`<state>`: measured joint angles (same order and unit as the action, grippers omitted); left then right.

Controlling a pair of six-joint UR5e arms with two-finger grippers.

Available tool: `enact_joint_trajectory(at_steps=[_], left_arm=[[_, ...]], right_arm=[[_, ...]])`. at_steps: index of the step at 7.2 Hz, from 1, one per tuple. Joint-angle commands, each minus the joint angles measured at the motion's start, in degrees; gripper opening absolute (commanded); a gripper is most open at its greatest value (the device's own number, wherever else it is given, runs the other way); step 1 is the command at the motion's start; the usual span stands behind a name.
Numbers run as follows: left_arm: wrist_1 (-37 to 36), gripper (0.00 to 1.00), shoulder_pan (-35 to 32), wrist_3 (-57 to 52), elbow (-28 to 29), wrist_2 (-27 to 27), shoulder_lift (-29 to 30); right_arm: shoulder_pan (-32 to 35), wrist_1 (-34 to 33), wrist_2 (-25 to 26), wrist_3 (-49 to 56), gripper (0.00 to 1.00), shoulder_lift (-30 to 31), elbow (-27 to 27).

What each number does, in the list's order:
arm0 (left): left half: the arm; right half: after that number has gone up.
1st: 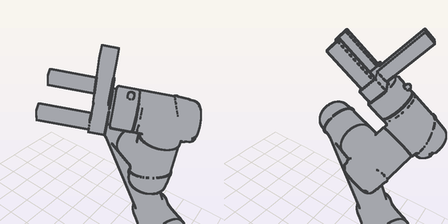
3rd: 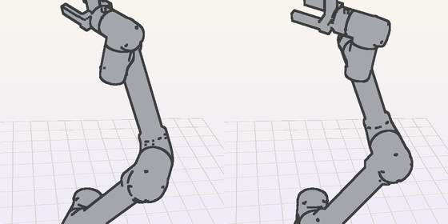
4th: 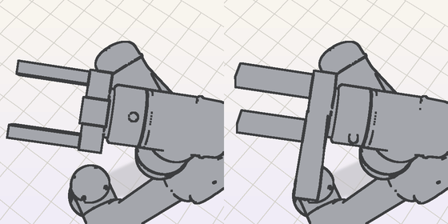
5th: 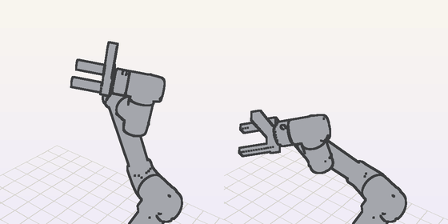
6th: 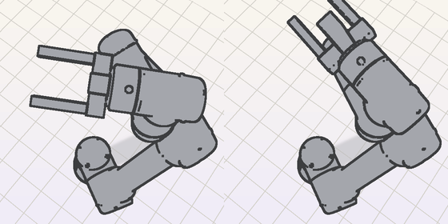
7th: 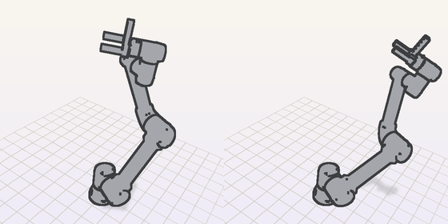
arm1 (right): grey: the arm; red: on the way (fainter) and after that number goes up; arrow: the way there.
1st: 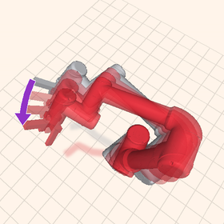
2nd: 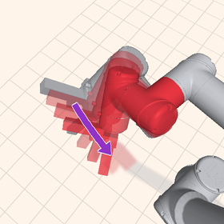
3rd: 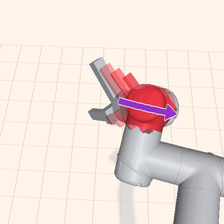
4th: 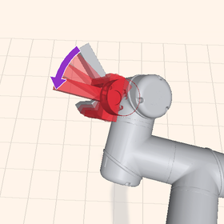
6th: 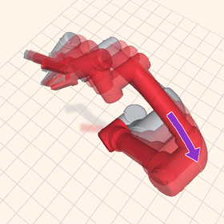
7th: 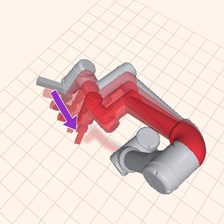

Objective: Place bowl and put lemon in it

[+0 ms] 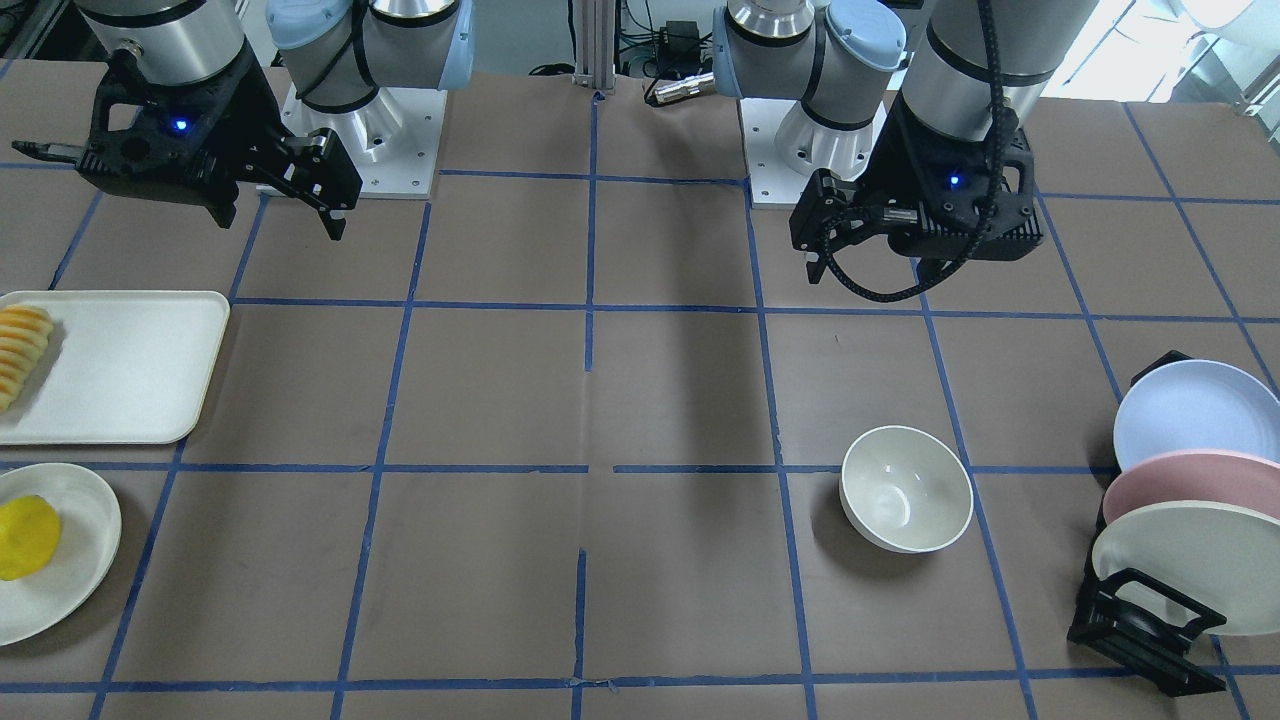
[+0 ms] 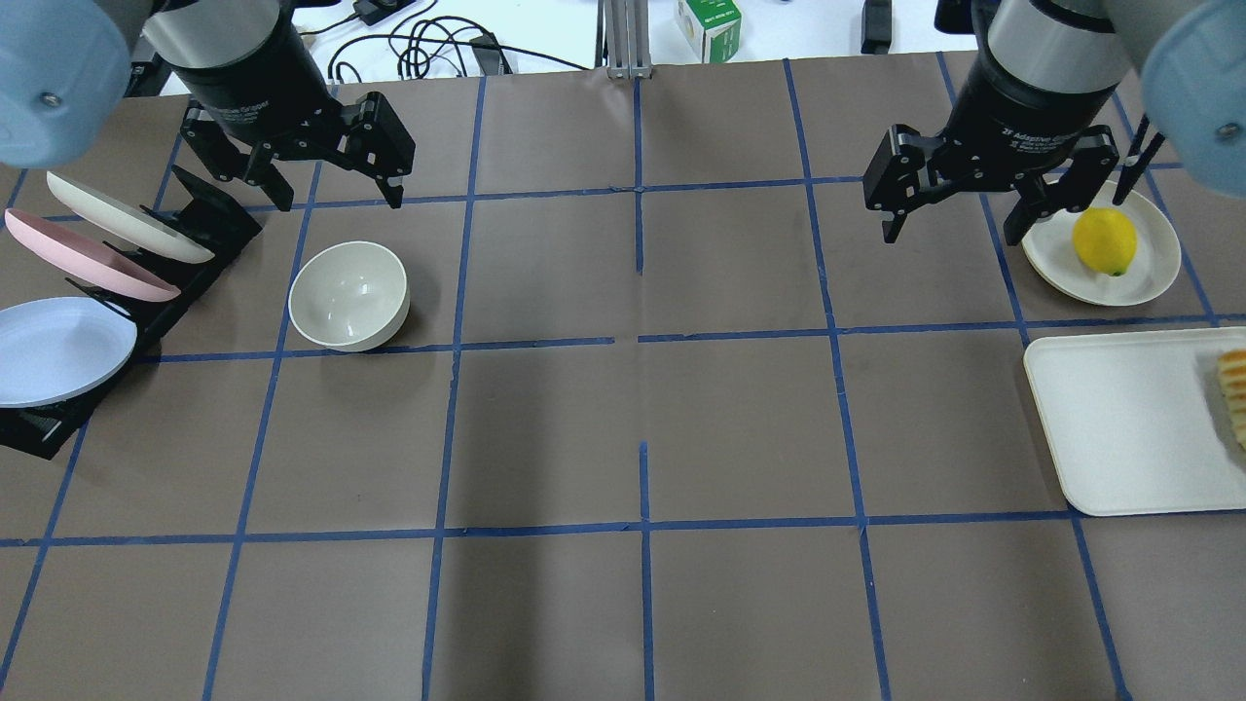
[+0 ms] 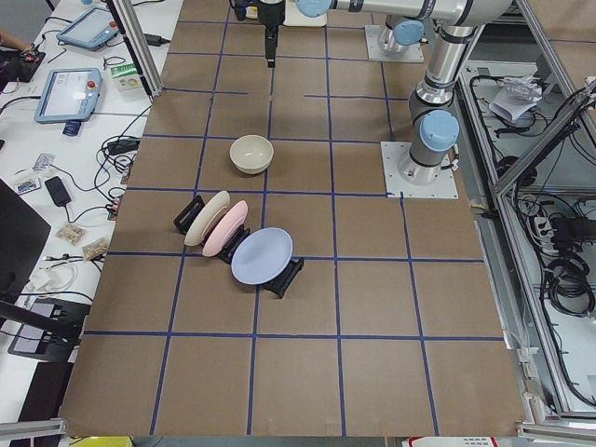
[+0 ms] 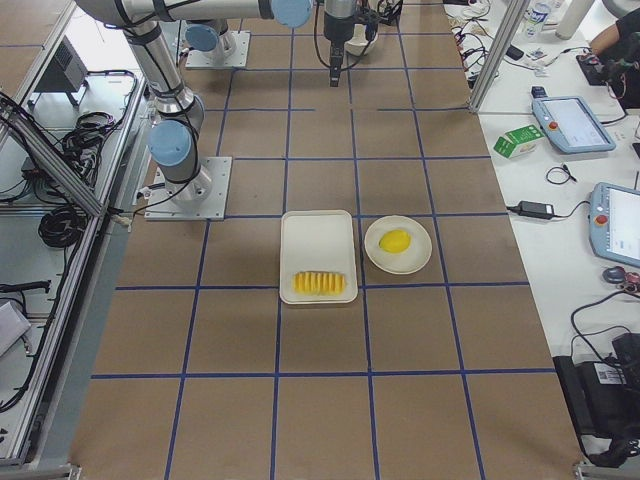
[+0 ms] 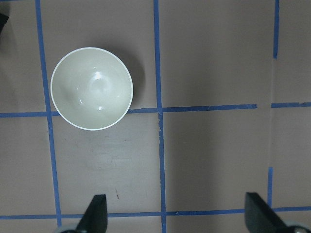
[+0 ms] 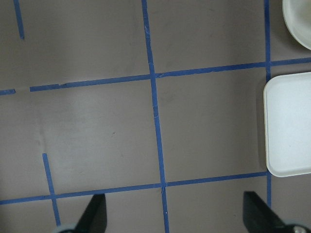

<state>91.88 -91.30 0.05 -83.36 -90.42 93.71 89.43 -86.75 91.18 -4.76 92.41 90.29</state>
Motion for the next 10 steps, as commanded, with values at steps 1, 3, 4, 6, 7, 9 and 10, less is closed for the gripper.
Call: enact_joint_trajectory(at_steps=[1,3,4,6,7,9,10], left_arm=[[0.2,1.0,-0.1,0.0,-1.6,0.0,-0.6],[-0.1,1.0,0.3,-0.1,-1.7,0.2,-0.2],[-0.6,1.0,2.7,-2.8,-2.1,0.2,1.4],[-5.1,1.0,10.2,-10.9,-2.2,0.1,6.6],[-9.7,1.0,12.4,-13.0,-2.9,0.1,11.6],[-14.0,1.0,16.1,-20.1,-4.3,0.2,17.4],[-21.5,1.0,16.7,-21.3,-7.2,0.2,19.4]], right_arm=[[-0.2,0.0,0.1,-0.1,1.0,0.0,0.2],[-1.3,-0.5,0.4,-0.1,1.0,-0.3,0.8],[-4.3,-0.7,0.2,1.1,1.0,-0.6,0.8],[-13.4,-1.4,0.0,13.0,1.0,-1.7,0.9],[-16.5,-5.1,0.2,17.4,1.0,-4.9,0.9],[-20.0,-15.2,0.5,22.8,1.0,-10.6,0.9],[-21.7,-18.2,0.3,25.9,1.0,-14.1,0.9]])
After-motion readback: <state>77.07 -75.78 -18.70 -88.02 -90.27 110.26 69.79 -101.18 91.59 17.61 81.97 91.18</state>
